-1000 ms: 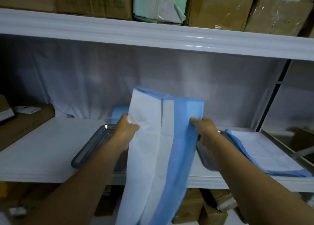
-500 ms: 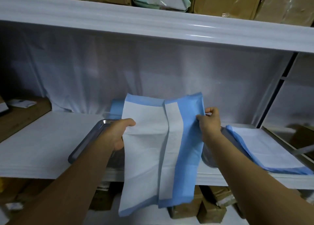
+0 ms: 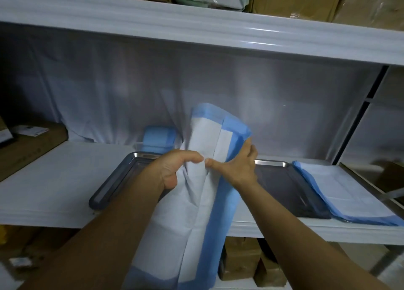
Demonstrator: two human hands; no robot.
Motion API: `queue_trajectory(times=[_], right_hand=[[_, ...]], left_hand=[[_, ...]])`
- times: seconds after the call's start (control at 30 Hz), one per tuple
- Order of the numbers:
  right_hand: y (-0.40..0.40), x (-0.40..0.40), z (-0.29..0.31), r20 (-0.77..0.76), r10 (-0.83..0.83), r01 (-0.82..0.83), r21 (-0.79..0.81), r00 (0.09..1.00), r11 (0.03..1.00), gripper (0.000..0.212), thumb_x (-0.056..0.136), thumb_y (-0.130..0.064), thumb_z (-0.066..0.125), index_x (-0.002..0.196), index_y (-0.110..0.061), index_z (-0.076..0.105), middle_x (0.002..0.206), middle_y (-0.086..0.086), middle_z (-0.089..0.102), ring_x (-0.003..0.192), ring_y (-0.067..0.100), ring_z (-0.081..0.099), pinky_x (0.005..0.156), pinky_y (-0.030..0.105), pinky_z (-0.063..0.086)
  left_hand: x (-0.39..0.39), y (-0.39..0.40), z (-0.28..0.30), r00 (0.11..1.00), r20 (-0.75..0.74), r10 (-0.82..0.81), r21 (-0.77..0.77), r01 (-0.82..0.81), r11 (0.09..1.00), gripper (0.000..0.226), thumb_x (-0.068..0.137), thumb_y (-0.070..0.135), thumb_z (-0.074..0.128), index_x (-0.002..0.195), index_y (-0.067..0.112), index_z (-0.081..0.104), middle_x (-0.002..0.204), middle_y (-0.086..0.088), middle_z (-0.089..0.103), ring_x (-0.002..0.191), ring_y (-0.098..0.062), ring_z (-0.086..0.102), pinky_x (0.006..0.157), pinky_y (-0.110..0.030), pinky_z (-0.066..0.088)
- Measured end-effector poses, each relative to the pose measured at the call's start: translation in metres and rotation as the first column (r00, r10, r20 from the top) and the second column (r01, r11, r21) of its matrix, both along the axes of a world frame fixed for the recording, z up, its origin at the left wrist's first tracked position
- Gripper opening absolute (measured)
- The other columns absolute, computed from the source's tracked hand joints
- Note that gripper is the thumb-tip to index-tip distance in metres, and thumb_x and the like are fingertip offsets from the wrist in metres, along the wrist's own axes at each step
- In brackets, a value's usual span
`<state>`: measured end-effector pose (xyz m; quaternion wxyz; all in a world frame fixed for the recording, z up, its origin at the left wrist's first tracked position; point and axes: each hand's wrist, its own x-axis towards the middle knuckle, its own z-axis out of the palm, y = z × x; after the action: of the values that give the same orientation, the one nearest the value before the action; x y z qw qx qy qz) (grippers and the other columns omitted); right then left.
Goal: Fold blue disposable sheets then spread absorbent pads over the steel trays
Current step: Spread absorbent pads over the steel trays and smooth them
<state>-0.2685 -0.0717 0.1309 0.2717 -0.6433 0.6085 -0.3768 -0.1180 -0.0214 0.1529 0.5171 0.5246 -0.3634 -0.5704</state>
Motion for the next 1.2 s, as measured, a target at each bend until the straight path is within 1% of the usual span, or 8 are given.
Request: queue_trajectory(times=[0.27,0.4,0.63,0.77,0.9,0.97,1.1,1.2], right_hand=[[-0.006,0.006,0.005,0.217,0.234,-0.273,0.168,0.948,0.947,0.081,0.075,0.002,0.071,0.144,-0.013,0.032,0.108,0.011,0.059,0.095,0.029,0.061,0.07,0.037,0.057],[-0.02,-0.013,0.005,0.003,0.046,-0.046,0.073,0.999,0.996,0.018,0.074,0.006,0.054,0.08,-0.006,0.066,0.08,0.013,0.062,0.082,0.029,0.062,0.076,0.041,0.054],[-0.036,-0.08,0.024,-0.067,-0.361,0.362,0.0,0.93,0.932,0.017,0.083,-0.015,0.056,0.093,-0.007,0.067,0.093,0.015,0.066,0.085,0.034,0.063,0.071,0.034,0.049],[-0.038,-0.086,0.027,-0.091,-0.321,0.326,0.053,0.943,0.944,0.012,0.087,-0.021,0.057,0.087,-0.011,0.063,0.082,0.01,0.061,0.075,0.028,0.056,0.066,0.028,0.041],[-0.048,-0.069,0.023,0.368,-0.24,0.245,0.034,0.898,0.969,0.022,0.093,-0.018,0.044,0.099,-0.003,0.06,0.075,0.009,0.061,0.075,0.03,0.059,0.076,0.039,0.05],[-0.052,-0.062,0.027,0.409,-0.2,0.218,0.004,0.89,0.976,0.029,0.094,-0.036,0.046,0.091,-0.01,0.057,0.088,0.01,0.062,0.084,0.028,0.061,0.079,0.04,0.049],[-0.071,-0.05,0.031,0.351,-0.177,0.109,0.203,0.919,0.973,0.037,0.093,-0.044,0.048,0.099,-0.009,0.056,0.109,0.013,0.064,0.085,0.028,0.065,0.057,0.027,0.038],[-0.087,-0.035,0.027,0.385,-0.14,-0.003,0.349,0.912,0.937,0.041,0.096,-0.037,0.046,0.118,-0.004,0.054,0.116,0.011,0.061,0.09,0.03,0.065,0.059,0.029,0.036]], left_hand=[[0.013,0.0,-0.005,0.989,0.055,0.14,0.013,-0.141,0.99,0.02,0.082,-0.01,0.046,0.089,0.001,0.061,0.081,-0.015,0.062,0.072,-0.028,0.058,0.073,-0.033,0.049],[0.031,0.001,-0.003,0.977,0.061,0.203,-0.002,-0.203,0.979,0.025,0.084,-0.006,0.056,0.107,0.004,0.06,0.088,-0.012,0.064,0.077,-0.028,0.06,0.073,-0.034,0.051],[0.079,-0.005,0.0,0.915,0.187,0.357,-0.064,-0.351,0.934,0.039,0.085,0.014,0.067,0.119,-0.004,0.058,0.094,-0.014,0.066,0.081,-0.03,0.062,0.083,-0.038,0.049],[0.08,-0.006,-0.018,0.542,0.824,0.167,-0.007,-0.285,0.959,0.053,0.093,0.037,0.054,0.128,-0.003,0.05,0.126,-0.02,0.057,0.111,-0.034,0.056,0.091,-0.035,0.044],[0.078,-0.008,-0.029,0.29,0.957,0.011,0.076,-0.288,0.955,0.061,0.092,0.05,0.046,0.128,0.001,0.051,0.131,-0.017,0.053,0.117,-0.031,0.053,0.093,-0.034,0.042],[0.077,-0.015,-0.025,0.321,0.947,0.016,0.085,-0.298,0.951,0.057,0.092,0.047,0.048,0.126,0.001,0.051,0.125,-0.019,0.056,0.109,-0.032,0.058,0.09,-0.033,0.047],[0.069,-0.051,-0.012,0.858,0.475,0.193,0.125,-0.283,0.951,0.034,0.096,0.028,0.052,0.11,-0.002,0.046,0.085,-0.023,0.053,0.07,-0.04,0.064,0.061,-0.039,0.058],[0.043,-0.077,-0.005,0.964,0.244,0.109,0.122,-0.142,0.982,0.025,0.099,0.033,0.045,0.111,0.011,0.044,0.085,-0.016,0.056,0.066,-0.029,0.064,0.045,-0.03,0.05]])
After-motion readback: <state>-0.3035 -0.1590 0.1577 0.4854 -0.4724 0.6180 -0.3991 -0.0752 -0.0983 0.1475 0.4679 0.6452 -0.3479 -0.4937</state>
